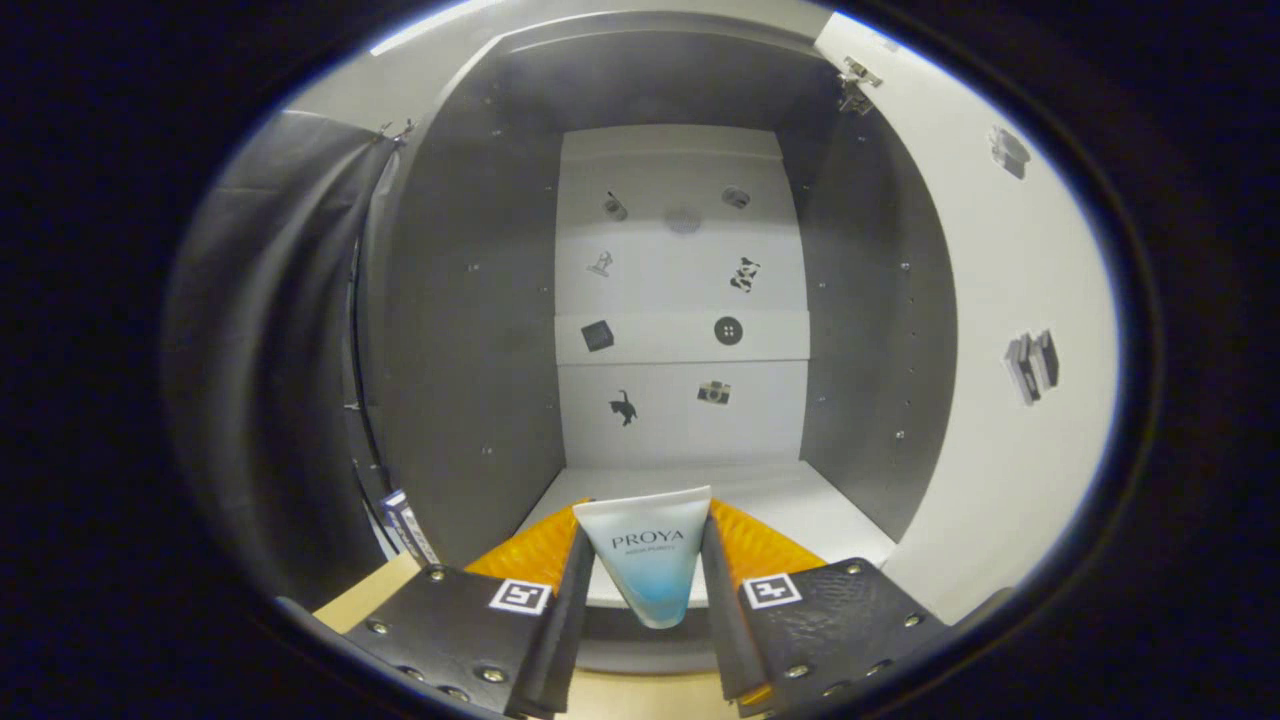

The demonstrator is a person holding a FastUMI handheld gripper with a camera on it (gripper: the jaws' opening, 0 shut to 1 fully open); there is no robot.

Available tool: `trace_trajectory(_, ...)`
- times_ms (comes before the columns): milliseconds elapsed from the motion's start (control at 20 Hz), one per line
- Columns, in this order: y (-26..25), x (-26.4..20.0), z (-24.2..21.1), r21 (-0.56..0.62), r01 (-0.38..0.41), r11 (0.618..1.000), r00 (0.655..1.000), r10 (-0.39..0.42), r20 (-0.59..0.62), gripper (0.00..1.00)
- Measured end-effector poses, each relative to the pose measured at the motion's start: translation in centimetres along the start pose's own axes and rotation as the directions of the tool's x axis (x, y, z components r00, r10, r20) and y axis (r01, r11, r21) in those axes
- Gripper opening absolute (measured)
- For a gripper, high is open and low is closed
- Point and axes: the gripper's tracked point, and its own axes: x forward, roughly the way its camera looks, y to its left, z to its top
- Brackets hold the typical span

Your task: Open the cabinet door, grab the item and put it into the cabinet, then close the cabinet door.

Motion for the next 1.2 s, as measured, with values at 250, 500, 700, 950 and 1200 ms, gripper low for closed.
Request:
trace_trajectory(250, -1.2, 4.7, -0.7, 0.002, 0.019, 1.000, 1.000, -0.019, -0.008, 0.55)
trace_trajectory(500, -1.7, 6.6, -1.2, 0.000, 0.038, 0.999, 0.999, -0.038, -0.006, 0.55)
trace_trajectory(700, -2.2, 7.1, -1.3, 0.020, 0.056, 0.998, 0.998, -0.056, -0.012, 0.55)
trace_trajectory(950, -2.3, 7.3, -0.4, 0.054, 0.056, 0.997, 0.998, -0.056, 0.014, 0.70)
trace_trajectory(1200, -2.7, 6.9, -0.3, 0.056, 0.078, 0.995, 0.997, -0.079, 0.016, 0.85)
